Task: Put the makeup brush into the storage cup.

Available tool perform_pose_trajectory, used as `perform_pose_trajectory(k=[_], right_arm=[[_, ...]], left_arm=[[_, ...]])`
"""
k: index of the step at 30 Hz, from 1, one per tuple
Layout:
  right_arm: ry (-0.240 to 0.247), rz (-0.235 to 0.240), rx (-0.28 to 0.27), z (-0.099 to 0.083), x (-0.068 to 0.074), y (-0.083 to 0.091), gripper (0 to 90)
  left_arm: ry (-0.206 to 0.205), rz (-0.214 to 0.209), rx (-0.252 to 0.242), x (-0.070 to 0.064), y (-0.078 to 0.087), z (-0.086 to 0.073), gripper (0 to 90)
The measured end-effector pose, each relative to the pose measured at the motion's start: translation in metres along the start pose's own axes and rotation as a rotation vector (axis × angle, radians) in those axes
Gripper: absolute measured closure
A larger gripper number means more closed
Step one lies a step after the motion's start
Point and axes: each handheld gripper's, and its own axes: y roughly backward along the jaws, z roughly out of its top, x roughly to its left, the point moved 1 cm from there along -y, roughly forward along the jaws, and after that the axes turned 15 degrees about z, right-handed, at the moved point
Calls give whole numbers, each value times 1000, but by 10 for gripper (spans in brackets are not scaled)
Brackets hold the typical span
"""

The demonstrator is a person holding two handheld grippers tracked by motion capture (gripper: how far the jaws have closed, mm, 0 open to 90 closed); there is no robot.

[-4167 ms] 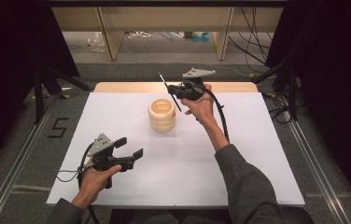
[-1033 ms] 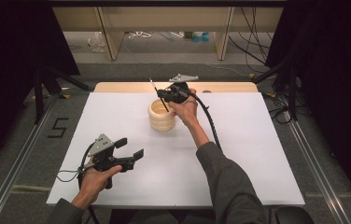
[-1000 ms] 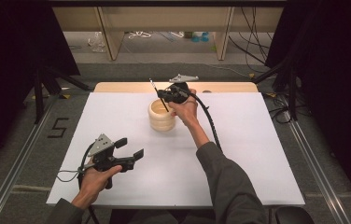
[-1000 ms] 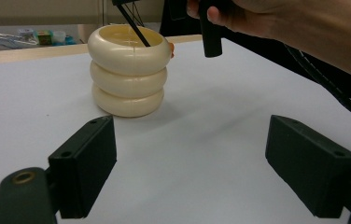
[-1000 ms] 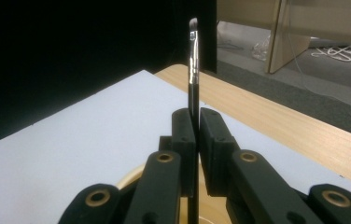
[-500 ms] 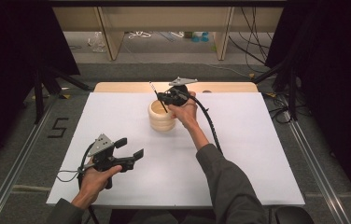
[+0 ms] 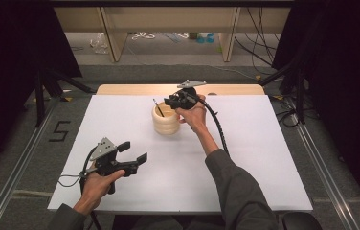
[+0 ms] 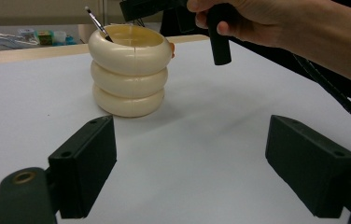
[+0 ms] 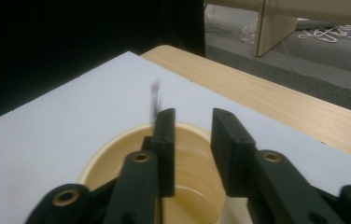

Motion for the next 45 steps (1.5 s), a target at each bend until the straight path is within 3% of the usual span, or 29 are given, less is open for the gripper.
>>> perform_pose_trajectory(k=[23, 25, 27, 29, 32, 36, 38, 45], right_arm=[[-27, -47, 0, 9, 8, 38, 254], [-25, -55, 7, 9, 11, 40, 250], [-2, -51, 0, 9, 12, 43, 244], [-12, -37, 12, 9, 16, 47, 224], [22, -44, 22, 8, 21, 56, 218], [33, -39, 0, 6, 26, 69, 218], [40, -43, -7, 5, 28, 73, 218], [56, -32, -15, 1, 34, 82, 225]], left_arm=[[7, 2, 1, 0, 0, 0, 160], [20, 4, 4, 0, 0, 0, 160], [2, 4, 0, 0, 0, 0, 160], [19, 7, 3, 0, 0, 0, 160], [17, 6, 4, 0, 0, -1, 160], [38, 3, 19, -2, 2, -1, 160], [6, 3, 10, 0, 2, 0, 160], [3, 11, 2, 1, 1, 0, 160]])
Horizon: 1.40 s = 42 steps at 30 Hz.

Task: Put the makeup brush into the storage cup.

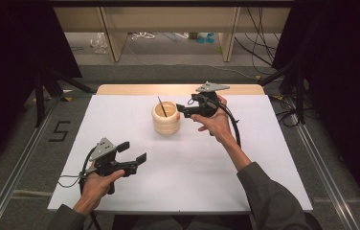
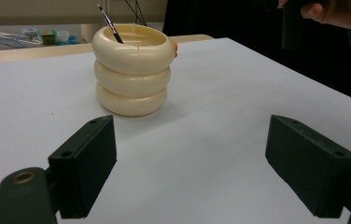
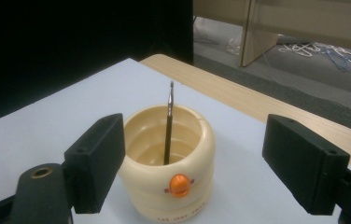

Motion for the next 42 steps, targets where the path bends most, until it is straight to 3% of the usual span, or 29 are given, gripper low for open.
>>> perform_pose_trajectory(k=[9, 12, 22, 31, 42], right_arm=[[-3, 29, 14, -8, 9, 2, 230], [-27, 57, 20, -11, 12, 2, 231], [-34, 71, -13, -13, 22, 10, 230], [-41, 61, 2, -20, 24, 17, 213], [-26, 82, -1, -27, 33, 21, 193]], left_arm=[[5, 0, -1, -1, 0, 0, 160], [-1, 2, -4, 1, 0, 0, 160], [-1, -6, -7, -1, -1, 1, 160], [13, 1, 1, -1, -1, 0, 160], [8, 3, -6, 0, 2, 0, 160]])
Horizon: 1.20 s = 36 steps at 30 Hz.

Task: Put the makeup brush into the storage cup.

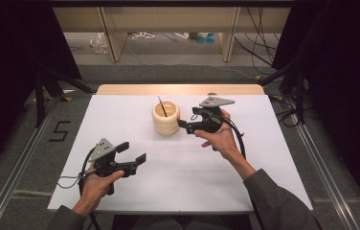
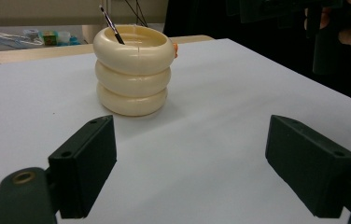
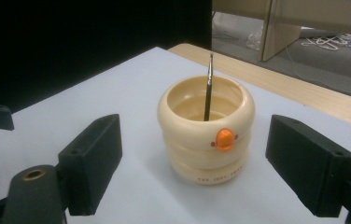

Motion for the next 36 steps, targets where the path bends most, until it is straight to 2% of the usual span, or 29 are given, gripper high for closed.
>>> perform_pose_trajectory(k=[3, 6, 20, 22, 28, 32, 36], right_arm=[[7, -7, 1, -1, 1, 2, 187], [1, -7, -3, -4, 2, 6, 183], [-4, -38, 1, -14, 2, 19, 174], [-7, -35, 2, -15, 3, 21, 174], [-12, -33, -11, -21, 6, 27, 173], [-12, -41, 2, -23, 8, 29, 170], [-17, -27, -7, -27, 12, 31, 171]], left_arm=[[1, 0, 2, 0, 0, 0, 160], [-14, -2, 3, -1, -1, 0, 160], [0, 4, -2, 1, 2, 0, 160], [-11, 2, 1, 1, 2, -1, 160], [-6, 1, -1, 1, 2, 0, 160], [-10, 2, 1, 1, 2, 0, 160], [-6, 0, -1, 1, 2, 0, 160]])
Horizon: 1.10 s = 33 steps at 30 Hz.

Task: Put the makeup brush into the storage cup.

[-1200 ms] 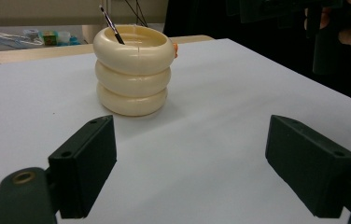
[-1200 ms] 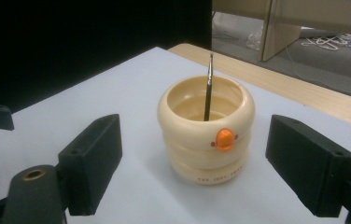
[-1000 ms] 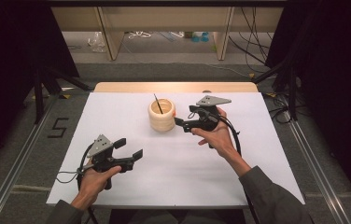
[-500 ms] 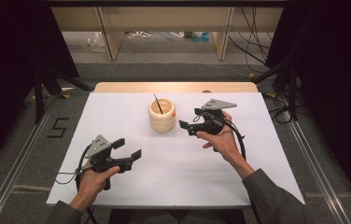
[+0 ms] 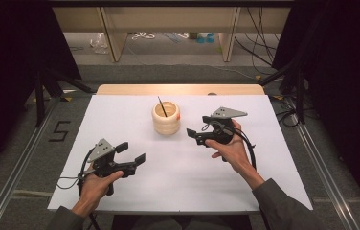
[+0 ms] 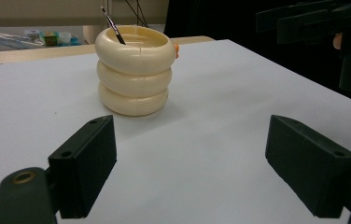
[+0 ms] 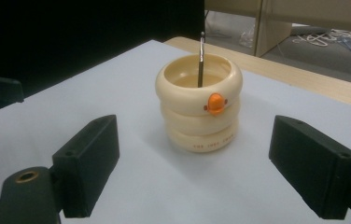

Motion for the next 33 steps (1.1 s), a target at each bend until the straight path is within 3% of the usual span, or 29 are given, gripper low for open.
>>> perform_pose_trajectory(k=[33], right_arm=[[-8, -24, -8, -24, 16, 24, 162]], left_arm=[[-5, 5, 2, 0, 0, 0, 160]])
